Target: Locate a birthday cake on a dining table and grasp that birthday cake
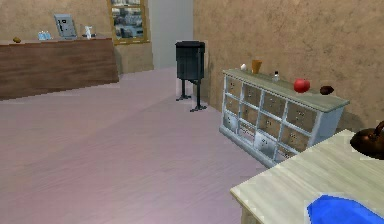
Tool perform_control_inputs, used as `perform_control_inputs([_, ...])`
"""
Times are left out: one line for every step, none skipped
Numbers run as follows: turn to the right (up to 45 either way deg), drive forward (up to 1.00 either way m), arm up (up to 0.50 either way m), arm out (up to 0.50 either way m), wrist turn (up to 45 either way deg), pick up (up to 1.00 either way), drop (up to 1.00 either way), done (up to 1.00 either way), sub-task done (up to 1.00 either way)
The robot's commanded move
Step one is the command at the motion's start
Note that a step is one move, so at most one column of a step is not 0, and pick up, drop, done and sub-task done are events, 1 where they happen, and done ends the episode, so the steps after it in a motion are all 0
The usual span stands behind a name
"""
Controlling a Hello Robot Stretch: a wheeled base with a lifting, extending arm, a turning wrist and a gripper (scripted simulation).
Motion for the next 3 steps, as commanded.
perform_control_inputs([0.0, 0.00, 0.00, 0.00, 0.0, 1.00, 0.00, 0.00, 0.00])
perform_control_inputs([0.0, 0.00, 0.10, 0.00, 0.0, 0.00, 0.00, 0.00, 0.00])
perform_control_inputs([0.0, 0.00, 0.00, 0.00, 0.0, 0.00, 0.00, 1.00, 0.00])
